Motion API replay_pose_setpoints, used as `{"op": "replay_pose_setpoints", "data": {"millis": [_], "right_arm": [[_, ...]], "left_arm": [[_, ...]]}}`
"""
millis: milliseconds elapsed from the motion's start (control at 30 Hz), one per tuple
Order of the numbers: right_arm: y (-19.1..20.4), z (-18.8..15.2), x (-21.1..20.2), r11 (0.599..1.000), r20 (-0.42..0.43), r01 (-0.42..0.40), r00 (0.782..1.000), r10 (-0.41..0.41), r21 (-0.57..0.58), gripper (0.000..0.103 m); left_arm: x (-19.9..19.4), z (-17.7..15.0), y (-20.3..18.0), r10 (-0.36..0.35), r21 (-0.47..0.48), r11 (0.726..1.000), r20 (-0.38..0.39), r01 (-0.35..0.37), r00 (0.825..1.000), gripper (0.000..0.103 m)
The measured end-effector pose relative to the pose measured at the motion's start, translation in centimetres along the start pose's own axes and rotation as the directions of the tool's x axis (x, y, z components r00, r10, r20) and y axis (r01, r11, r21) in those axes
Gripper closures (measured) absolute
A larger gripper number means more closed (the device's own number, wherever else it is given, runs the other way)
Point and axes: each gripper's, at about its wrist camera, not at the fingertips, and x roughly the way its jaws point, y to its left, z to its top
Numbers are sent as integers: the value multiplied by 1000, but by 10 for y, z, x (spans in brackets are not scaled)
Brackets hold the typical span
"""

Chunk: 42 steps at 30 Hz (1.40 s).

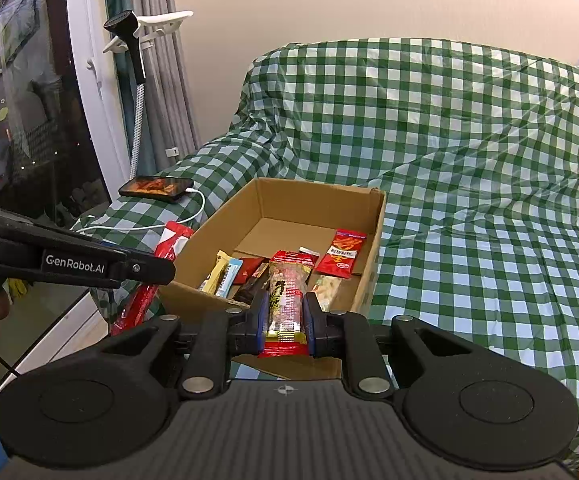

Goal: Organize snacks
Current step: 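Carry the red stick and red candy over the box with both tools, then lower the red stick and candy into the box and open both tools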

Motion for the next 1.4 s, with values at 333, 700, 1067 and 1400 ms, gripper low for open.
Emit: {"op": "replay_pose_setpoints", "data": {"millis": [333,700,1067,1400], "right_arm": [[-1,-1,4,1000,-13,-4,1000,4,-1,84],[-9,1,19,1000,-49,-9,999,10,11,84],[-19,13,43,999,-71,-1,997,4,42,84],[-18,31,78,999,-95,-13,995,18,49,84]], "left_arm": [[4,4,4,15,-12,1000,-12,-15,1000,87],[27,18,17,96,-34,994,-84,-99,992,87],[46,36,33,122,-44,991,-99,-127,988,87],[77,61,46,117,-52,991,-112,-124,987,87]]}}
